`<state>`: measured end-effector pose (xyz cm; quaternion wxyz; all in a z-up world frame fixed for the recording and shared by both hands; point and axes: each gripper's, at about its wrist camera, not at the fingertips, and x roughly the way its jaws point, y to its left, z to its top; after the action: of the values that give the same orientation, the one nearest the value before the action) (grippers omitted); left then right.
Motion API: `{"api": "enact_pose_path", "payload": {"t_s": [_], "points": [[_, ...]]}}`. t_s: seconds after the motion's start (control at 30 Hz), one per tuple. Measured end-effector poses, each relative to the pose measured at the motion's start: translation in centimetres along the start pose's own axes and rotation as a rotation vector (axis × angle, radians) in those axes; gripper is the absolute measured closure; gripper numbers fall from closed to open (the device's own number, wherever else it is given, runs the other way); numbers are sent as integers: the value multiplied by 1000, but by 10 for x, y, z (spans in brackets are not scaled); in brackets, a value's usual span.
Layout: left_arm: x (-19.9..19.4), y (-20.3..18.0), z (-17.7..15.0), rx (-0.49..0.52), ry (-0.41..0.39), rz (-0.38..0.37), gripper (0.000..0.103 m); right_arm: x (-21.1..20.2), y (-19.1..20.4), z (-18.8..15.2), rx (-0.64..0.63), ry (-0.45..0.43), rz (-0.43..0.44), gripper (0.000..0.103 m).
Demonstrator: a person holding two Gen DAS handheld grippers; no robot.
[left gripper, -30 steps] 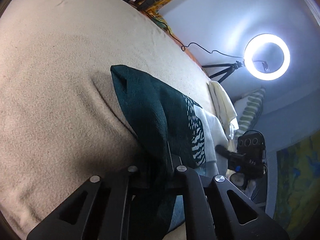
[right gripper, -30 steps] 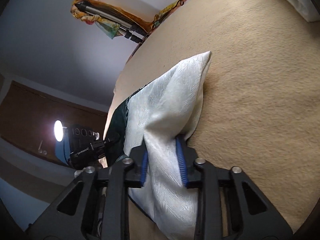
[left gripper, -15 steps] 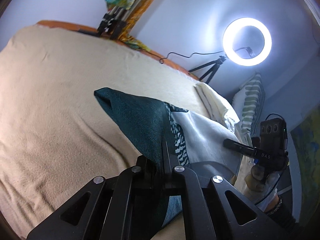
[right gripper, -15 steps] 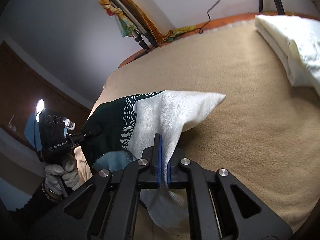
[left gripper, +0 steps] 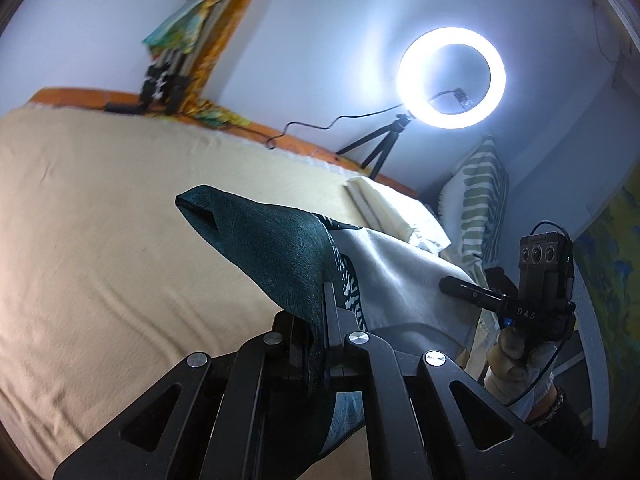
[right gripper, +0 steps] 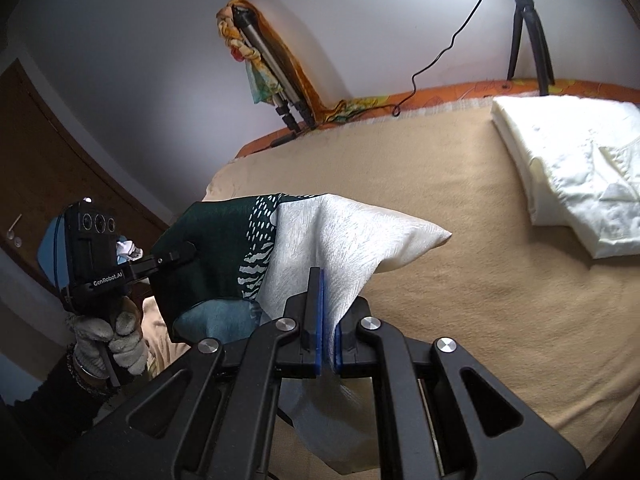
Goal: Fold small clothes
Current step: 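Lift the folded shirt with both grippers and carry it toward the pillow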
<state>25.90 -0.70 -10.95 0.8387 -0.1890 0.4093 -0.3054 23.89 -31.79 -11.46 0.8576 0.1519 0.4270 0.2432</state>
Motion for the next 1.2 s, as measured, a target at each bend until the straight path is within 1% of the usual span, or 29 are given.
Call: {"api": "enact_pose_path", "payload": {"t_s": [0.17,0.3,0.5,0.63,0.83,0.93,1.03,1.13,1.2], "points": [[16,-29,22,48,-13,-39,101,-32,-18,16,-4,-56,-34,98],[40,-53,41,83,-21,-73,101,-59,-38,31,-14,-99,-73,98],[87,-97,67,136,-34,-128,101,-95,-81,59,-17,-157,-149,98],[123,-124,82,147,-39,-163,101,-118,-111,81,-29,-199,-199,98],[175,-165,97,182,-59,-200,101,-145,-156,113,-49,-257,-251,98],[202,-179,101,192,-63,-205,101,-151,-180,125,-64,-276,-272,98],[228,-185,102,187,-60,-200,101,-150,-205,133,-61,-287,-275,98],[251,-189,98,210,-64,-166,101,-140,-231,133,-50,-289,-272,98],[266,-184,93,208,-48,-135,101,-129,-249,130,-29,-275,-268,98]]}}
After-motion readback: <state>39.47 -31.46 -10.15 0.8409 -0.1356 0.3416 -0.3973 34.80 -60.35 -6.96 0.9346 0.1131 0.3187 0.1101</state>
